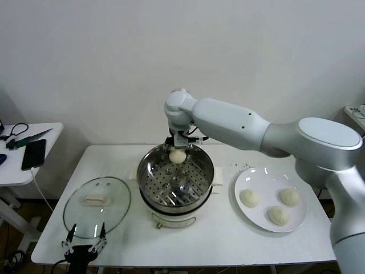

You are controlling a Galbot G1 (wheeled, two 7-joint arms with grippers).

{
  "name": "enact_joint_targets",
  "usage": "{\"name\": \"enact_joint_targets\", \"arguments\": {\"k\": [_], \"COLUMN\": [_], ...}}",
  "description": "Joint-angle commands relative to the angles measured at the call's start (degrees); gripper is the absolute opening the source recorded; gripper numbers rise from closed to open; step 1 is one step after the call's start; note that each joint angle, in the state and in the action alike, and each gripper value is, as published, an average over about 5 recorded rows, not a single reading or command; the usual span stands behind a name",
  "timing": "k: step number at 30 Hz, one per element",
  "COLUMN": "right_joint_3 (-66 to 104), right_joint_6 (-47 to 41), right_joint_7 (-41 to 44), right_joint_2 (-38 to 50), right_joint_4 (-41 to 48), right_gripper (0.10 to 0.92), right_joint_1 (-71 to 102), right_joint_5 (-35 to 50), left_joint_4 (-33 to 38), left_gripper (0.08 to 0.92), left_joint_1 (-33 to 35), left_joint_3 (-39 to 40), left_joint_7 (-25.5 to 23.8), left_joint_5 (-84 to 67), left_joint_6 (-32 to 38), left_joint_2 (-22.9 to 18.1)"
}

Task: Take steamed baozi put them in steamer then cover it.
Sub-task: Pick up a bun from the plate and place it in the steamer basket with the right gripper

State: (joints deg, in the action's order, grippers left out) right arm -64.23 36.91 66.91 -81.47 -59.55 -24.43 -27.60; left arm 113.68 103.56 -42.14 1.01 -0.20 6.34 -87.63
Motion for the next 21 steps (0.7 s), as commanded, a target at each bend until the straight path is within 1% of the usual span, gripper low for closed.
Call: {"name": "enact_joint_targets", "arguments": {"k": [1, 8, 16, 21], "right_joint_3": [0.5, 0.5, -0.3, 0.3], "right_joint_6": [1.1, 0.6, -1.0, -0.6], "right_joint_7": [-0.4, -0.4, -0.1, 0.9], "right_joint_2": [-2.0, -2.4, -2.2, -0.3], "right_joint_4": [3.2, 4.1, 3.9, 1.3], "right_gripper": [0.678, 0.689, 0.813, 0.822], "right_joint_1": [2.9, 3.3, 3.4, 2.2], "right_joint_5": [-4.4, -3.8, 0.4, 0.9], "left_joint_4": [-0.2, -0.4, -0.6, -0.6], "left_gripper": [0.823, 0.823, 0.823, 0.823], "left_joint_1": [-0.1, -0.2, -0.1, -0.1], "left_joint_3": [0.3, 0.7, 0.7, 0.8], "left_joint_7": [0.0, 0.1, 0.1, 0.2], "left_joint_5": [-0.1, -0.2, -0.4, -0.4], "left_joint_6": [-0.2, -0.1, 0.1, 0.1], "left_joint_2": [-0.3, -0.4, -0.3, -0.4]}}
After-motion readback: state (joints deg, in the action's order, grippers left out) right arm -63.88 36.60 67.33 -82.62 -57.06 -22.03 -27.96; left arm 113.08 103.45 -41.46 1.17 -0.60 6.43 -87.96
